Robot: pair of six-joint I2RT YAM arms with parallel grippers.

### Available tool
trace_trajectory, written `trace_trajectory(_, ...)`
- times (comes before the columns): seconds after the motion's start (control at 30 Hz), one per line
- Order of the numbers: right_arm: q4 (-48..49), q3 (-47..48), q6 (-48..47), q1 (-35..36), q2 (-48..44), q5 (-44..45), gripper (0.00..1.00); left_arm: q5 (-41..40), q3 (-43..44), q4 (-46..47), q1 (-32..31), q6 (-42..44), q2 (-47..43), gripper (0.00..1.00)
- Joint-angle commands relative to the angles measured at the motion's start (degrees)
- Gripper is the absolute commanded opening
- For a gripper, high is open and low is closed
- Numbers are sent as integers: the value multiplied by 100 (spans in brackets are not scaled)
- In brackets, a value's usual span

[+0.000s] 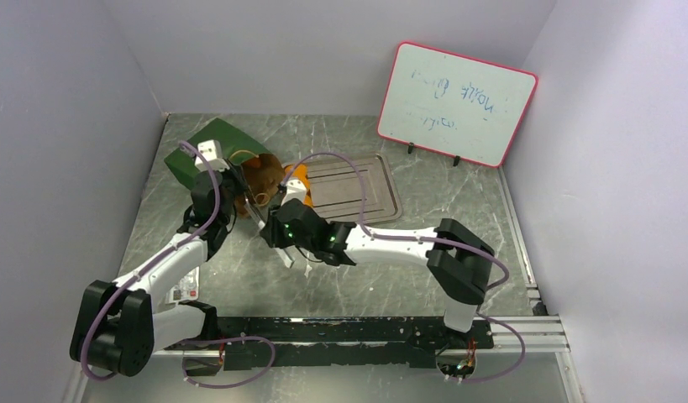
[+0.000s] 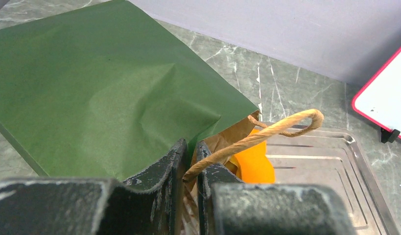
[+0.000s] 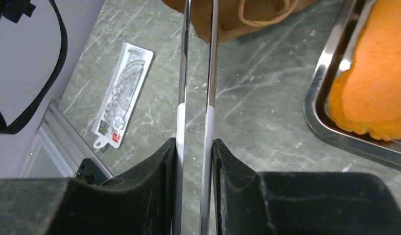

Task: Take the fake bread out of the paper bag
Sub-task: Take out the fake bread from the paper bag.

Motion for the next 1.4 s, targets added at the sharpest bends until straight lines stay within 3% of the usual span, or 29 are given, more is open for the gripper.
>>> trace_trajectory(0.0, 12, 466, 133, -51, 333, -224, 13, 99, -23, 35, 50, -107, -210, 7)
trace_trajectory(0.77, 1027, 913, 972, -1132, 1463, -1933, 19, 178, -110, -231, 53, -195, -361, 7)
trace_trajectory(1.37, 1594, 811, 1447, -1377, 1784, -2642, 32, 282, -49, -260, 50, -195, -280, 7)
